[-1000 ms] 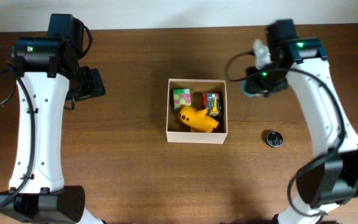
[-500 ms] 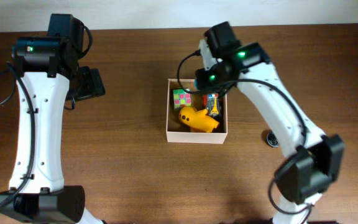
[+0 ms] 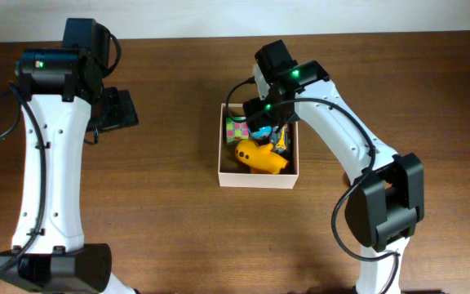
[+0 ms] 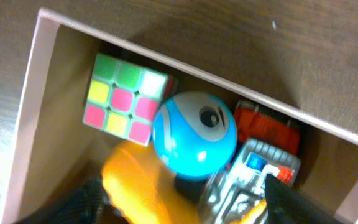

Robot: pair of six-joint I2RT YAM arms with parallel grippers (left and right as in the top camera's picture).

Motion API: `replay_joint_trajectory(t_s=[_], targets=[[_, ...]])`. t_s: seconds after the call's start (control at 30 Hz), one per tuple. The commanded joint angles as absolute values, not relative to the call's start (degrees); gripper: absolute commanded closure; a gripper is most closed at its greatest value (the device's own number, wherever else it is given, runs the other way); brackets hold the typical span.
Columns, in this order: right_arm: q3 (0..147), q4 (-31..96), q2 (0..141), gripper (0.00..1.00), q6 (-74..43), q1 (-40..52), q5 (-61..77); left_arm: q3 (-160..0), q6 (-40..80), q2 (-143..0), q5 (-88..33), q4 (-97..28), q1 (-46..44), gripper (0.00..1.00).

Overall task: Pack container
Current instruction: 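Carry the blue ball over the box and release it inside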

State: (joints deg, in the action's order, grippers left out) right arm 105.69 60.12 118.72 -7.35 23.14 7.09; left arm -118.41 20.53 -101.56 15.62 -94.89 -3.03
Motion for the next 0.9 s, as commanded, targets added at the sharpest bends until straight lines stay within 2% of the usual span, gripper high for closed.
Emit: replay_joint_trajectory(t_s=[0.0, 0.07, 0.17, 0.27, 0.63, 0.87], targets=[[107.44, 60.62, 115.31, 0.21, -7.35, 23.62, 6.66, -119.13, 19.84, -100.42, 15.44, -94.8, -2.83, 0.01], [107.44, 60.86, 115.33, 0.29, -7.33, 23.62, 6.83, -119.13, 19.84, -100.42, 15.44, -94.8, -2.83, 0.01], [107.44, 61.19, 115.33, 0.49, -7.35, 23.62, 7.01, -119.13, 19.84, -100.42, 15.44, -94.8, -2.83, 0.01], [107.44, 61.6, 115.33, 0.63, -7.35, 23.62, 7.03, -119.13, 19.84, -100.42, 15.44, -94.8, -2.83, 0.01], [105.91, 60.8, 118.37, 0.64, -7.35, 24.05, 9.5, -119.13, 19.84, -100.42, 15.44, -94.8, -2.83, 0.01], [105.93, 58.72, 122.91, 0.78, -7.4, 23.49, 9.47, -119.13, 19.84, -100.42, 15.44, -94.8, -2.83, 0.01]])
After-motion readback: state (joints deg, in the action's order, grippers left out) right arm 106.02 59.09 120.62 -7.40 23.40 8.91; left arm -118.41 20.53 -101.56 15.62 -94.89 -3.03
